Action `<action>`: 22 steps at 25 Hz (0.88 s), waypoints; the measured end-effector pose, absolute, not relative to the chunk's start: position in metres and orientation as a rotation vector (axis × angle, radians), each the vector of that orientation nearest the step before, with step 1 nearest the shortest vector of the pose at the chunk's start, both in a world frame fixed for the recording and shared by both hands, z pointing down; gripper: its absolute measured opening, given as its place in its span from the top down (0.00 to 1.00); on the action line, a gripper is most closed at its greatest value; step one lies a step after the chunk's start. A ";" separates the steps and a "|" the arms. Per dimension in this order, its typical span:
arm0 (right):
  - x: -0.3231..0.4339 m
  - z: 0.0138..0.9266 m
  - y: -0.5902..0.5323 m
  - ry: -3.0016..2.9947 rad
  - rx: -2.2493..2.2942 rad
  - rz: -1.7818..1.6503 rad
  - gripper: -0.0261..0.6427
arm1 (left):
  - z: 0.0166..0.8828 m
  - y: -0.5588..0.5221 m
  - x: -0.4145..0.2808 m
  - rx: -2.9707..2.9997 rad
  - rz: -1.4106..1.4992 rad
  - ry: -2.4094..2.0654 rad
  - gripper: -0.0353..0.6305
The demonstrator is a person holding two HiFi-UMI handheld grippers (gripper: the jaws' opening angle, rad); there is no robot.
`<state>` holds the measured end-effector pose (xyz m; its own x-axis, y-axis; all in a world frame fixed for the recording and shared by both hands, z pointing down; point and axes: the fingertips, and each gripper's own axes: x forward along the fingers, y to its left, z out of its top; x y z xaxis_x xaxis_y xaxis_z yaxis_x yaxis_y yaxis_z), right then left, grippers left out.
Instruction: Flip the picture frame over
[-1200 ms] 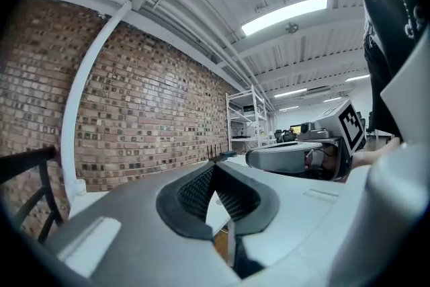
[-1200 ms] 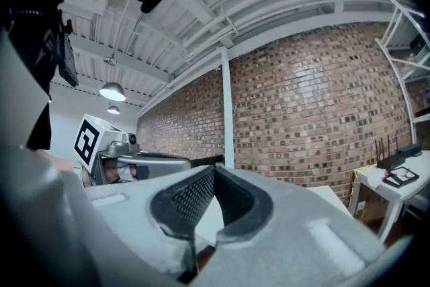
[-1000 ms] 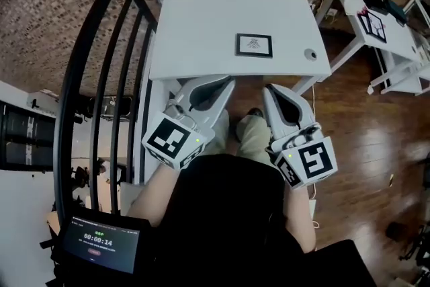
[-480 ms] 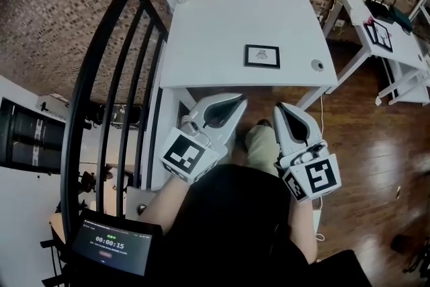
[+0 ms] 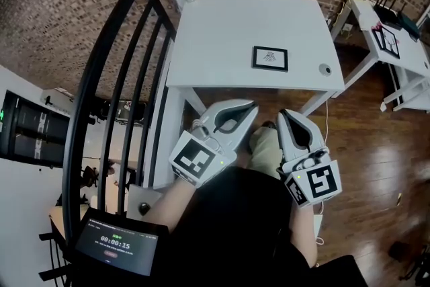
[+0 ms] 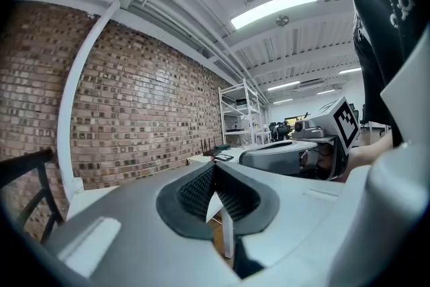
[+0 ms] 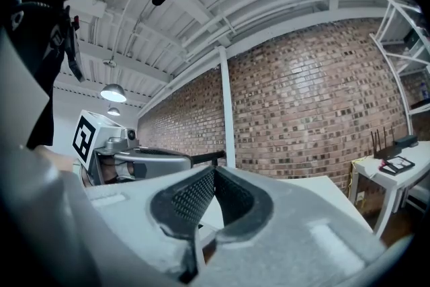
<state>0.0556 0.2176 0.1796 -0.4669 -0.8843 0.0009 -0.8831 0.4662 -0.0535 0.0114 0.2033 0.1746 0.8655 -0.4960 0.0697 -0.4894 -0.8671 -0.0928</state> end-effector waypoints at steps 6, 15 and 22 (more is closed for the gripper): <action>0.058 0.182 0.216 2.686 -1.611 -0.132 0.97 | 0.172 0.204 0.015 -2.968 -0.130 0.800 0.92; 0.053 0.192 0.220 2.691 -1.617 -0.149 0.97 | 0.187 0.209 0.018 -2.991 -0.133 0.780 0.92; 0.047 0.192 0.218 2.694 -1.590 -0.145 0.97 | 0.190 0.209 0.012 -2.988 -0.144 0.796 0.92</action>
<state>0.0473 0.2179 0.1924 -0.4842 -0.8741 0.0380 -0.8731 0.4800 -0.0847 0.0118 0.2087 0.1898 0.8636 -0.4981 0.0778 -0.4938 -0.8669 -0.0685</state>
